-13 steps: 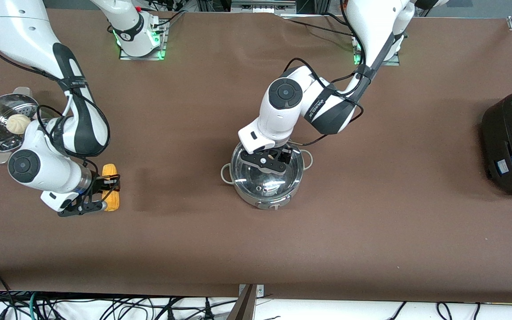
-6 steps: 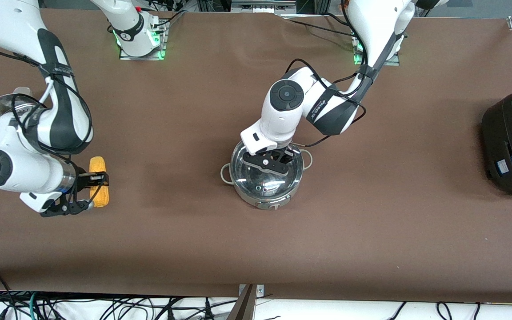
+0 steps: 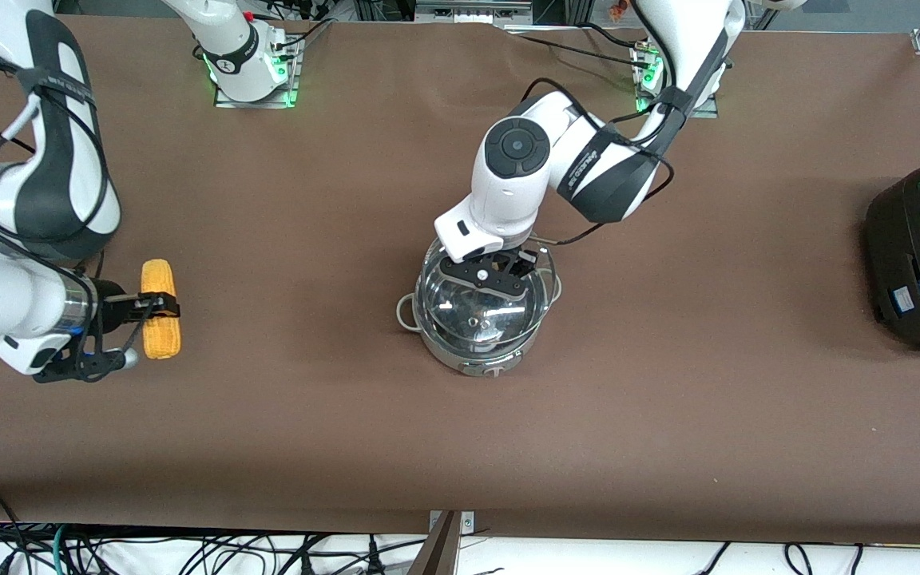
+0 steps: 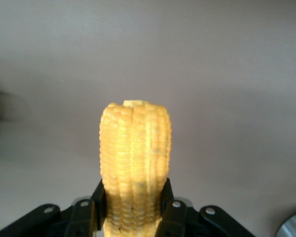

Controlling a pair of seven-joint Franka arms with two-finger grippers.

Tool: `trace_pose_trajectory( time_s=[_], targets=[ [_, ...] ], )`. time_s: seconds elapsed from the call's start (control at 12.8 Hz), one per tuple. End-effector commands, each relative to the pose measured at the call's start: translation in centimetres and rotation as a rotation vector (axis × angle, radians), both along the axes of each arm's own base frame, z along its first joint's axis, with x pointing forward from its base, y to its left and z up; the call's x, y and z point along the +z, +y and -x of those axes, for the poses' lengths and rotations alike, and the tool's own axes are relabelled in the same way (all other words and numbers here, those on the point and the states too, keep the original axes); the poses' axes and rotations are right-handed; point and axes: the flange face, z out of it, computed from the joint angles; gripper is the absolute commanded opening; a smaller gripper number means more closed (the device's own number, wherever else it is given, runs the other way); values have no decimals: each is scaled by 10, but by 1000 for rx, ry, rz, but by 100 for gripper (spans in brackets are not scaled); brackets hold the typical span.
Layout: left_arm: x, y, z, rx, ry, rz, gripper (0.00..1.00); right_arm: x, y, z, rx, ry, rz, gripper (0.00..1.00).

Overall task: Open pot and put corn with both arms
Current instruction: 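Lift the lid aside with the left gripper while the right gripper carries corn, then lower the corn into the pot and open the right gripper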

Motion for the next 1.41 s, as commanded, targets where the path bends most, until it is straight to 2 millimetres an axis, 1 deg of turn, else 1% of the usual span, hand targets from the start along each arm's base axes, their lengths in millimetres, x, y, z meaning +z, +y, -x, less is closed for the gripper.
trace_pose_trajectory(
  time_s=[0.0, 0.08, 0.16, 0.24, 0.39, 0.47, 0.55, 0.63, 0.78, 0.86, 0.94, 1.1, 1.25, 1.33],
  targets=[
    [64, 49, -6, 47, 32, -23, 15, 27, 57, 4, -62, -6, -34, 21],
    [78, 71, -10, 58, 46, -35, 22, 41, 83, 7, -96, -21, -51, 21],
    [90, 87, -10, 44, 60, -52, 21, 47, 117, 11, -126, -27, -66, 21],
    [103, 112, -17, 37, 63, -57, 21, 50, 139, 14, -164, -36, -75, 21],
    [123, 175, -32, -20, 87, -66, 21, 52, 195, 24, -187, -73, -98, 22],
    [128, 209, -37, -54, 117, -73, 21, 53, 228, 31, -181, -100, -114, 22],
    [124, 241, -44, -85, 150, -76, 21, 45, 256, 36, -176, -113, -129, 22],
    [118, 270, -53, -114, 162, -68, 21, 38, 291, 45, -161, -134, -149, 22],
    [100, 320, -64, -151, 193, -55, 19, 17, 341, 56, -155, -167, -189, 22],
    [89, 337, -67, -163, 208, -50, 17, 7, 363, 62, -136, -181, -209, 22],
    [73, 356, -69, -177, 217, -42, 17, -7, 377, 64, -128, -187, -221, 22],
    [42, 378, -70, -219, 217, -28, 18, -38, 402, 71, -114, -188, -235, 22],
    [10, 381, -68, -219, 204, -27, 18, -64, 423, 77, -118, -193, -252, 22],
    [-8, 385, -68, -214, 189, -28, 18, -76, 427, 76, -121, -196, -259, 22]
  ],
)
